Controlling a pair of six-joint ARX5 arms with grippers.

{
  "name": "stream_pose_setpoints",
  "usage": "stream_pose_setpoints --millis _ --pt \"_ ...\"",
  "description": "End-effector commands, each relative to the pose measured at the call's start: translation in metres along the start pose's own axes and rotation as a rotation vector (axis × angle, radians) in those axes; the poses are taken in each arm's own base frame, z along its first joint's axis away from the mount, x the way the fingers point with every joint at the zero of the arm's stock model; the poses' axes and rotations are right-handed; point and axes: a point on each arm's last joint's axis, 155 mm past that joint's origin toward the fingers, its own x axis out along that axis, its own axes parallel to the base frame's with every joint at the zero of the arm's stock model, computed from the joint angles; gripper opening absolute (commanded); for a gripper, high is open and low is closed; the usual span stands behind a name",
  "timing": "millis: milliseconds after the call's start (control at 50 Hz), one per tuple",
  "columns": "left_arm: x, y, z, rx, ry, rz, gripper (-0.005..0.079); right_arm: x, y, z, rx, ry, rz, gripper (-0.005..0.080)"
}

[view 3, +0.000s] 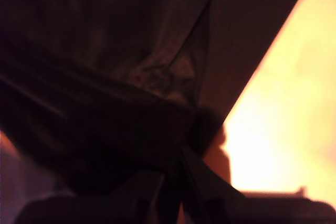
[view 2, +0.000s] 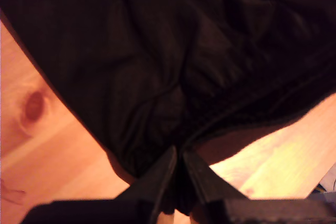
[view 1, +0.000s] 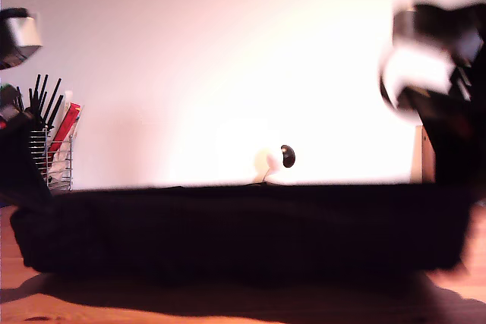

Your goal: Fold the shorts in front of you. After folding it, place it to the left side.

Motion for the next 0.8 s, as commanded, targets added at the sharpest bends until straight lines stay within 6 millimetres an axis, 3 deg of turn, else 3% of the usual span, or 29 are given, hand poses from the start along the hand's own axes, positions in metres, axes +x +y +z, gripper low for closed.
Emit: stream_pose_setpoints --millis 0,180,360,560,780 --pt "0.001 0.002 -0.006 -0.026 0.026 0.023 -0.0020 0.001 -0.004 0.000 0.005 -0.009 -0.015 -0.0013" --pt "0.000 -0.005 -0.032 -0.082 0.134 0.018 -0.0020 0.003 -0.007 -0.012 0.004 0.030 -0.026 -0.0013" --pt "-0.001 -0.002 -0.043 -0.100 0.178 0.043 -0.0020 0.004 -0.016 -0.016 0.002 0.035 -0.068 -0.0012" --pt "-0.003 0.000 -0.065 -0.131 0.267 0.062 -0.0020 0.008 -0.022 -0.039 0.016 0.098 -0.087 -0.0011" --pt "-0.001 -0.007 -0.088 -0.222 0.372 0.053 0.0023 0.007 -0.026 -0.060 0.128 0.167 -0.111 0.0075"
